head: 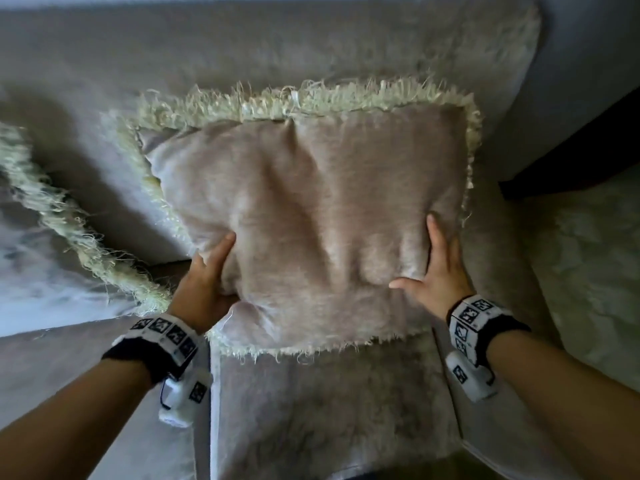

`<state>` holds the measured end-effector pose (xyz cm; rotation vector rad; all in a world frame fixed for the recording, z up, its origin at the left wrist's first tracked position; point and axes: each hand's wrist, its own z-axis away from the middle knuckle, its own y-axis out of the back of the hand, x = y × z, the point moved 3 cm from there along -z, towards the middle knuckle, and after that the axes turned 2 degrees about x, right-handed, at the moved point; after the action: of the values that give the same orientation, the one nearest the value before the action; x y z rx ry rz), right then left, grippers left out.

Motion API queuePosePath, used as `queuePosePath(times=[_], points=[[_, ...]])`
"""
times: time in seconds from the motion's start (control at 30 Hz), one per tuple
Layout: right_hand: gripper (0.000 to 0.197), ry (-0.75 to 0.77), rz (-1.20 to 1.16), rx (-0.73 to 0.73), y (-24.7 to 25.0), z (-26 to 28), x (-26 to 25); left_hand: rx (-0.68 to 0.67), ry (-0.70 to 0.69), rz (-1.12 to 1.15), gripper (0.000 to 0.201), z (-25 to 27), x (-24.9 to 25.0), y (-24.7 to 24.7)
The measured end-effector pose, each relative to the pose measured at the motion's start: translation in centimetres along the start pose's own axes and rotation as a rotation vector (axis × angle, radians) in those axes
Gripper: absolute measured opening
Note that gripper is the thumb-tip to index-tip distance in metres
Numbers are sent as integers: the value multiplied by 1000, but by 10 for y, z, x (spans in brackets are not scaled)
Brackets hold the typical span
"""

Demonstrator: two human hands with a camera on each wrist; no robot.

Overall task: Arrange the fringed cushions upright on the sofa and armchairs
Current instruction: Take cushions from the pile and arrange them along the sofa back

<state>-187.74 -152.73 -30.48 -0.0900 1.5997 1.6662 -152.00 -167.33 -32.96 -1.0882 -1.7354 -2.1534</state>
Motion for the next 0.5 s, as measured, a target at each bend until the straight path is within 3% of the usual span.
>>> queuePosePath(times=[0.13,0.27,0.4,0.5], points=[[126,125,-18,104,3,-40,-27,135,-14,-80,119,-31,-1,21],[123,144,-78,218,-25,-68,-22,203,22,-147,116,-50,-19,5],[112,225,-23,301,-64,-81,6,117,-61,-218,107,-59,-46,-31],[111,217,7,282,-90,-82,28,92,-92,-292,96,-57,-68,-49]])
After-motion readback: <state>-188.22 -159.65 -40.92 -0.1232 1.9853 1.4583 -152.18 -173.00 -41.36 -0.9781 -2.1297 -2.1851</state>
